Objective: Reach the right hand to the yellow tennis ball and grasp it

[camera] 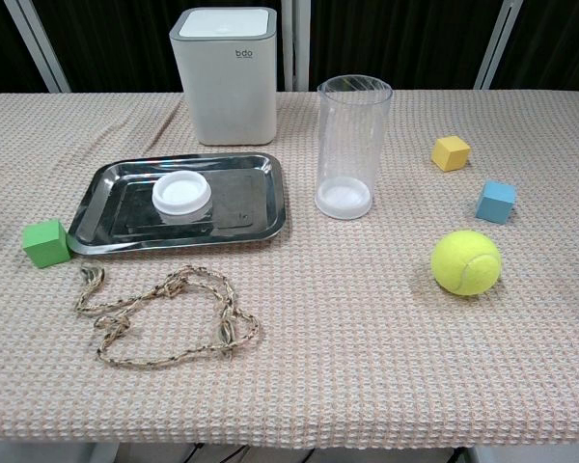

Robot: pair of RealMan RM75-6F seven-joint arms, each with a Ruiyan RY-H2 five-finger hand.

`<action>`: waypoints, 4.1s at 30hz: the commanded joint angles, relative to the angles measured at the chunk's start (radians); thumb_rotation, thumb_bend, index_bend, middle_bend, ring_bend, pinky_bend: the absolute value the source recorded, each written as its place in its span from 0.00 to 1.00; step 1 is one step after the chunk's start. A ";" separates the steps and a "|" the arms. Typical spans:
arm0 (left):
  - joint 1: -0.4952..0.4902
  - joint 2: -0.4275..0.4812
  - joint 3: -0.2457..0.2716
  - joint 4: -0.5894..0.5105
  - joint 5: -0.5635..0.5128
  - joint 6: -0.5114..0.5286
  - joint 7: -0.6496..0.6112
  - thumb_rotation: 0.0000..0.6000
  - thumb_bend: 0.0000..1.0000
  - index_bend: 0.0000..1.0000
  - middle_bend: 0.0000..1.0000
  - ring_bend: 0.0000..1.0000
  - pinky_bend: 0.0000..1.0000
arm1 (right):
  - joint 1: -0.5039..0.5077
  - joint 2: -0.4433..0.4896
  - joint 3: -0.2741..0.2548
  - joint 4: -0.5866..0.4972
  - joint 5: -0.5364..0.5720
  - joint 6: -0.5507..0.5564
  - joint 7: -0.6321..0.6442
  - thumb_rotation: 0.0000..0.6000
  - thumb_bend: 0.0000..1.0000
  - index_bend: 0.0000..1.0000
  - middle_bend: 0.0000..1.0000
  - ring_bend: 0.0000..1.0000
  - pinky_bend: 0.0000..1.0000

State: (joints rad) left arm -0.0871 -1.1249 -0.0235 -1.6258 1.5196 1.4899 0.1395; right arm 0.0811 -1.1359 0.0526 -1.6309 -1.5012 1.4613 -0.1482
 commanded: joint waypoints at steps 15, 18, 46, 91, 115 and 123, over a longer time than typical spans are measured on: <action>-0.003 -0.002 -0.004 0.001 -0.008 -0.005 0.000 1.00 0.00 0.06 0.00 0.00 0.00 | 0.056 -0.010 -0.046 -0.064 -0.071 -0.100 -0.086 1.00 0.12 0.00 0.00 0.00 0.00; -0.006 -0.005 -0.004 0.003 -0.009 -0.012 0.001 1.00 0.00 0.06 0.00 0.00 0.00 | 0.093 -0.021 -0.057 -0.099 -0.097 -0.159 -0.141 1.00 0.12 0.00 0.00 0.00 0.00; 0.009 -0.011 0.001 0.049 -0.007 0.005 -0.063 1.00 0.00 0.06 0.00 0.00 0.00 | 0.332 -0.263 -0.007 -0.077 0.097 -0.480 -0.435 1.00 0.18 0.03 0.09 0.08 0.32; 0.012 0.000 0.003 0.036 -0.006 0.005 -0.048 1.00 0.00 0.06 0.00 0.00 0.00 | 0.692 -0.268 0.294 -0.107 0.293 -0.452 -0.621 1.00 0.27 0.49 0.43 0.50 0.70; 0.012 0.015 -0.004 0.042 -0.012 0.006 -0.085 1.00 0.00 0.06 0.00 0.00 0.00 | 0.726 -0.199 0.239 -0.151 0.365 -0.440 -0.477 1.00 0.08 0.00 0.00 0.00 0.19; 0.016 0.016 -0.003 0.050 -0.013 0.009 -0.103 1.00 0.00 0.06 0.00 0.00 0.00 | 0.419 -0.035 0.008 -0.252 0.156 -0.127 -0.410 1.00 0.09 0.00 0.00 0.00 0.12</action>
State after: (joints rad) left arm -0.0707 -1.1087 -0.0263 -1.5764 1.5062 1.4986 0.0376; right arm 0.6306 -1.2410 0.1707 -1.8535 -1.2523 1.2071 -0.5966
